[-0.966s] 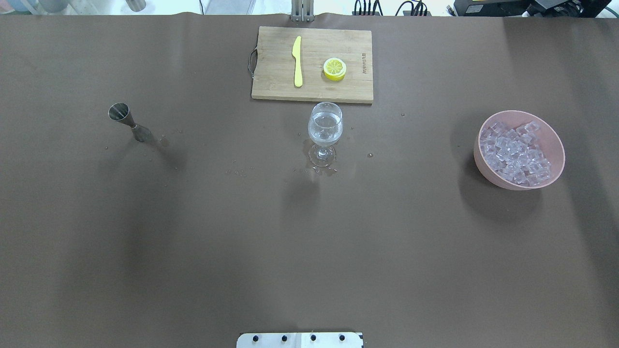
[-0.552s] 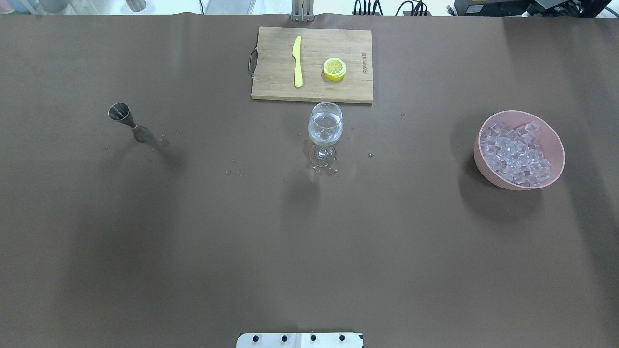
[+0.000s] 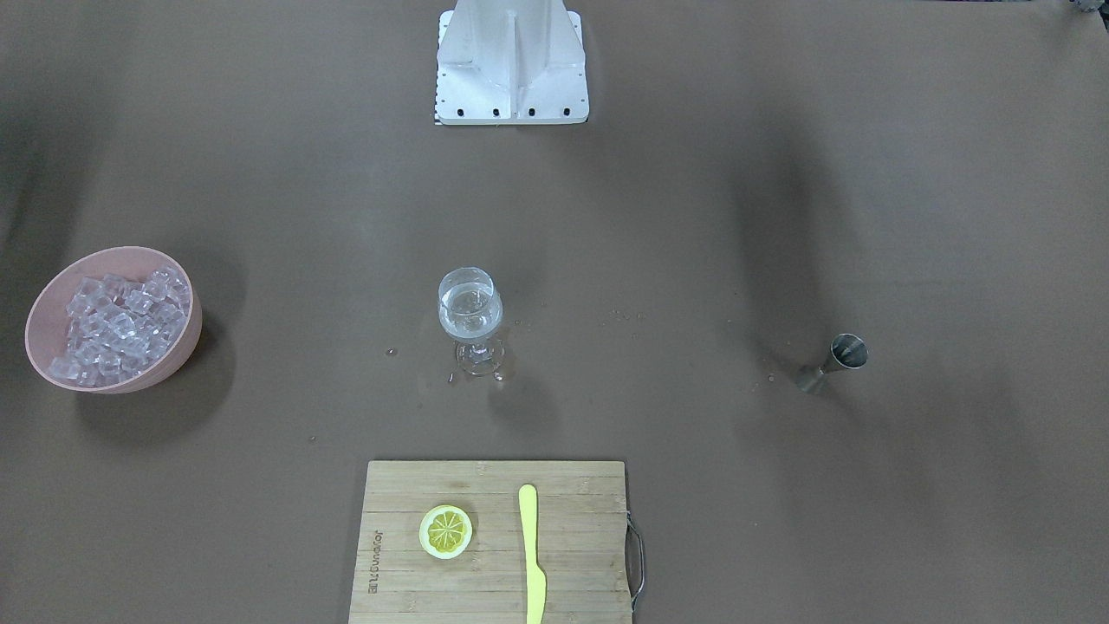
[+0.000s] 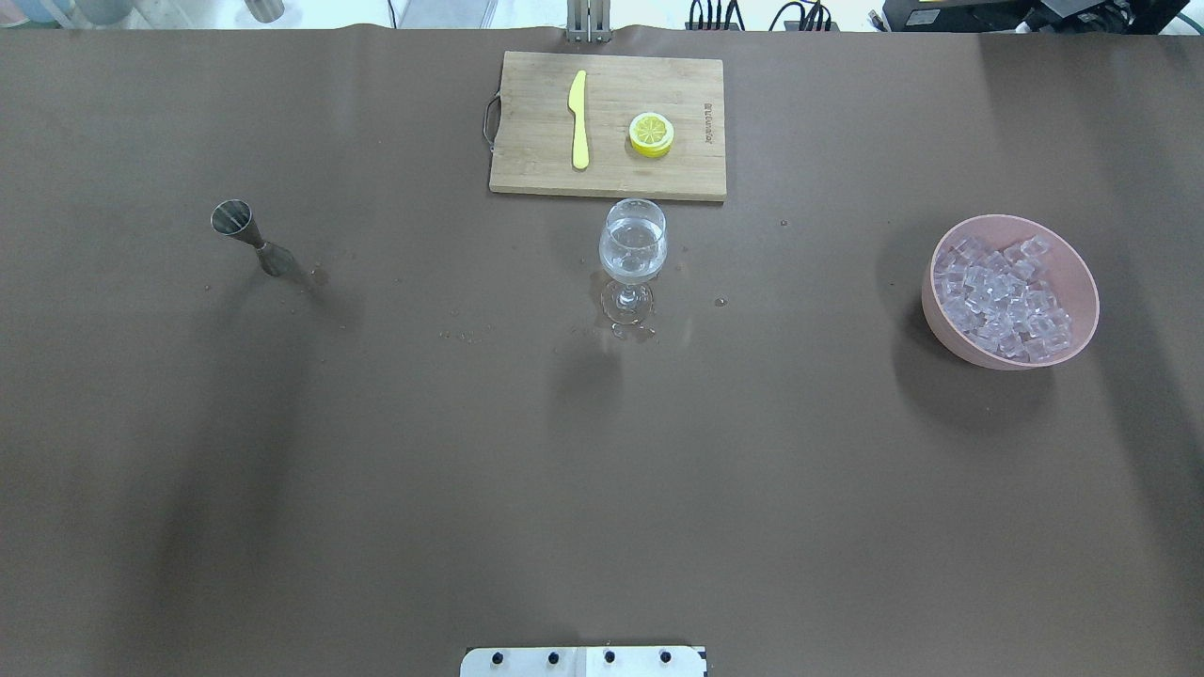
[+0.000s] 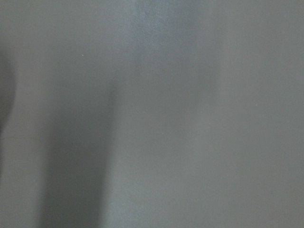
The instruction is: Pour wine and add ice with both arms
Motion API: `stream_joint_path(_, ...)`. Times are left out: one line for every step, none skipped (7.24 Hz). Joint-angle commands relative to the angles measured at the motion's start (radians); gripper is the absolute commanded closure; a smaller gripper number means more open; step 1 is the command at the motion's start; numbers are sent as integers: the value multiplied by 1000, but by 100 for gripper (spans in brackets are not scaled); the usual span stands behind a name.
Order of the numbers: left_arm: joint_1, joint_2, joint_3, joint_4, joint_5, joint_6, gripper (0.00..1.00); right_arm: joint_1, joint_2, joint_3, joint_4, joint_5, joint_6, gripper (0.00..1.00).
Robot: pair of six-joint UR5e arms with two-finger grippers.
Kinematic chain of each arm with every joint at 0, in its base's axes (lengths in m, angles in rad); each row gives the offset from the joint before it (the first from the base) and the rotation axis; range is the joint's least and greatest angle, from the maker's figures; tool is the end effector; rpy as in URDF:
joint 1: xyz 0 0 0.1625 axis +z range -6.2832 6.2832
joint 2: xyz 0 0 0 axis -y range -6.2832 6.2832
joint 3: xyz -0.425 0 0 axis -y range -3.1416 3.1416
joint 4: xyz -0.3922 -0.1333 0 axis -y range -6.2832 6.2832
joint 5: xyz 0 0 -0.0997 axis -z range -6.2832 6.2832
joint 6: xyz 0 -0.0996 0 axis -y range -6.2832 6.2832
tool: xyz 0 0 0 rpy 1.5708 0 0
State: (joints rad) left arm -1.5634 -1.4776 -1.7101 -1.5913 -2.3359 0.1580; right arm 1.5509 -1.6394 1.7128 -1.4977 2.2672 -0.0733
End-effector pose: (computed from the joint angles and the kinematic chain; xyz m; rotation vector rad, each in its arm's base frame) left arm -0.0609 -0.4570 0.6326 0.1209 0.7590 0.1827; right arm 0.0600 -0.4731 0.6188 0.1592 -0.6917 -0.1403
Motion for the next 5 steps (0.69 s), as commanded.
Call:
stream_joint_path(2,31,-13,-35,-8,-14,2,-2,10,123,-1,5,41,0)
stream_joint_path(2,34,-13,-35,-7,-9,2,-56,32,177,2,21,214,0)
stream_joint_path(2,34,-14,-35,-7,-8,2,-160,71,221,2,17,404,0)
stream_joint_path(2,34,-6,-39,-8,-8,2,-258,117,246,2,-10,569,0)
stream_joint_path(2,34,3,-47,-8,-9,2,-366,131,251,2,-99,664,0)
